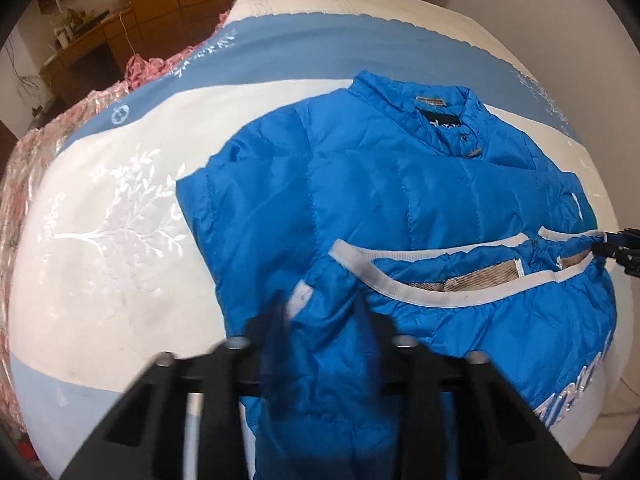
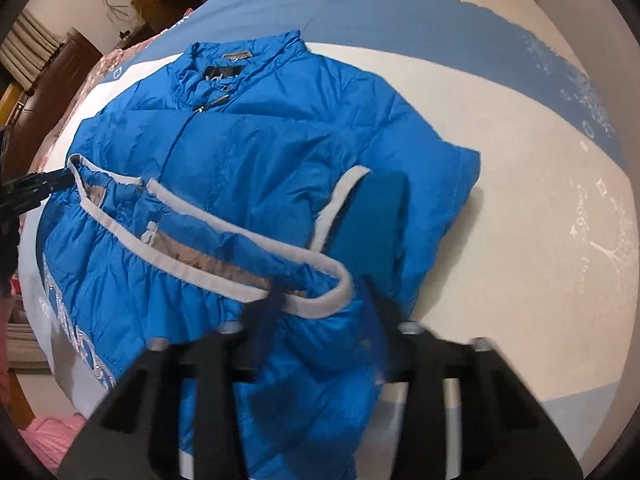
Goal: Fold large clothes
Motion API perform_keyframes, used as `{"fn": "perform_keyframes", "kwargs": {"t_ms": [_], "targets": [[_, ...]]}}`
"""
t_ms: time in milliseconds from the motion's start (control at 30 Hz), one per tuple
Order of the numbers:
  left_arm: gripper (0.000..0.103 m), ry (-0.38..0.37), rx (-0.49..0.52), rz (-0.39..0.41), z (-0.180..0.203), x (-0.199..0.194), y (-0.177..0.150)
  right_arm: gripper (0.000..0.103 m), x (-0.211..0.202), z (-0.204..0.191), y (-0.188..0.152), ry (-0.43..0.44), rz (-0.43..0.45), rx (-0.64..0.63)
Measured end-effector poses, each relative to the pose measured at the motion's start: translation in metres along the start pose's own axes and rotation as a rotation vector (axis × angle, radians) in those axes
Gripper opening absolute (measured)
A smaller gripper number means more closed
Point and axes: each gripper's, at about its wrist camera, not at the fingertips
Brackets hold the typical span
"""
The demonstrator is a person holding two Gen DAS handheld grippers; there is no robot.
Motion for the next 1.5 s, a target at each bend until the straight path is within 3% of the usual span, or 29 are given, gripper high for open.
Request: {"fn": "perform_keyframes", "kwargs": {"t_ms": [267,567,833,1167,1367,1500], "targets": [[0.011,-0.01,-0.03,0.115,0.005,-0.03,0.021,0.013,-0.033,0.013,0.016,0.048,0.083,0.029],[0.011,0.037,-0.049,0.245,0.003,-0.042,0.089,0.013,-0.055,0.032,0.089,0.033,0.181,0.072],[0.011,0.1,-0.088,0.209,-0.003,0.015,0.137,0.013,-0.015,0.048,0.144,-0.002,0.158,0.121],[0.014,0.165,-0.091,0.117,-0.012,0.088,0.143,0.013,0.054,0.07,0.165,-0.016,0.065,0.186],[0.018,0.198,-0.07,0.118,-0.008,0.1,0.139,0.014,0.082,0.072,0.16,-0.03,0.022,0.227],[0.029,0.141,-0.154,0.109,-0.022,0.08,0.143,0.022,0.05,0.071,0.159,-0.019,0.074,0.254]]}}
Point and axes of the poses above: each gripper's, at about its wrist camera, not at the fingertips, and x roughly the way its jaws point, z to its right, y to its top, and after that the axes turned 1 degree about y, right-handed
